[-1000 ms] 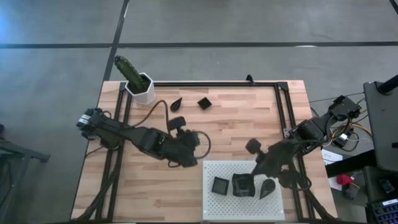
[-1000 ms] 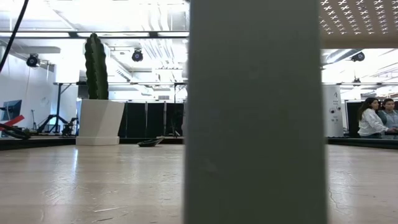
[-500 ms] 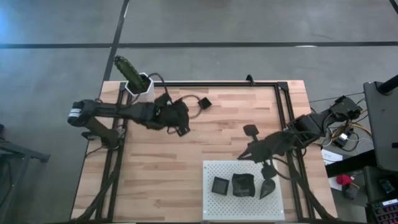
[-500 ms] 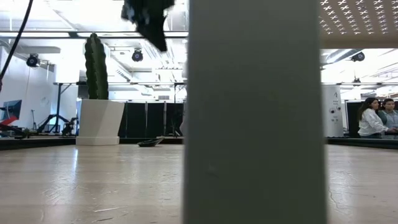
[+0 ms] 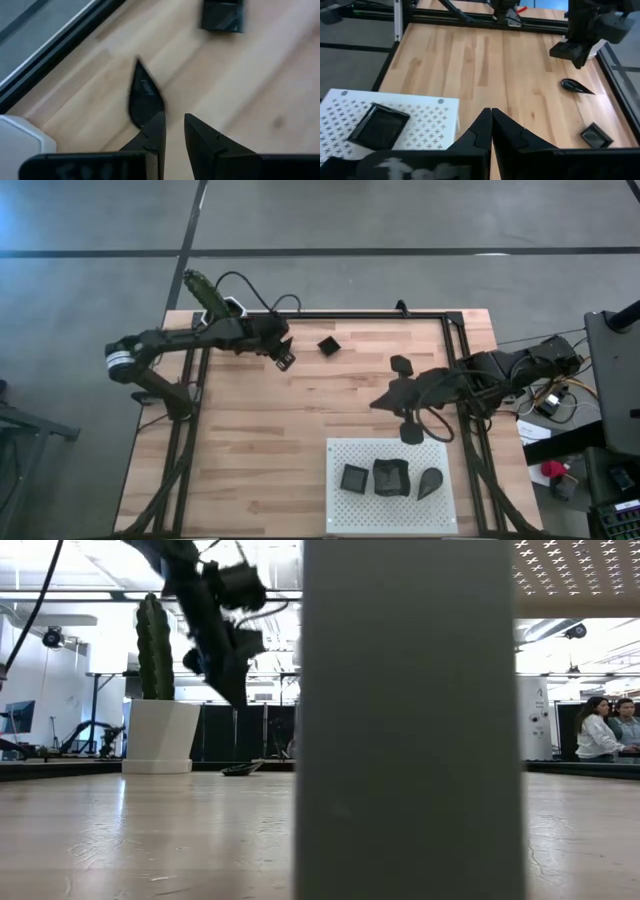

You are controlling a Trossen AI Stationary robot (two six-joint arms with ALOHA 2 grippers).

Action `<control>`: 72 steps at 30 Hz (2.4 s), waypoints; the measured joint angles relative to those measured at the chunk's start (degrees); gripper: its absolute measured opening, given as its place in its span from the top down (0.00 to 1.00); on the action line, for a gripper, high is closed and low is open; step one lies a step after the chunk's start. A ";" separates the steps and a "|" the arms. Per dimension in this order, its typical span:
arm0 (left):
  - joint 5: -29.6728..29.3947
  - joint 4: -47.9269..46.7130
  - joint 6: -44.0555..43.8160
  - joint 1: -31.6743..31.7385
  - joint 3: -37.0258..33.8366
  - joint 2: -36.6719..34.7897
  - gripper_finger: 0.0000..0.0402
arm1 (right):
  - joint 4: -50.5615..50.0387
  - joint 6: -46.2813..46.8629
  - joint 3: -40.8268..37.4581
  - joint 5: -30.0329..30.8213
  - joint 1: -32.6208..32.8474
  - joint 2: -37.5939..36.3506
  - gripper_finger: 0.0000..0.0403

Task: Pick & Place Mini shaped plates
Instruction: Stack the drop-shaped plate on top of the drop-shaped plate on the shelf

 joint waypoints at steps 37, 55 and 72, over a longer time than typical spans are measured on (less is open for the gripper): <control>1.58 22.24 2.37 10.52 -11.22 10.57 0.84 | 0.09 -5.21 -0.07 -0.04 -1.94 -0.02 0.98; 2.15 23.57 3.03 10.50 -11.18 13.90 0.98 | 0.05 -6.33 -0.09 -0.04 -1.94 -0.02 0.98; 4.19 11.11 17.33 4.70 -2.30 6.51 1.00 | -0.35 -6.25 -0.34 2.56 -1.91 -0.02 0.98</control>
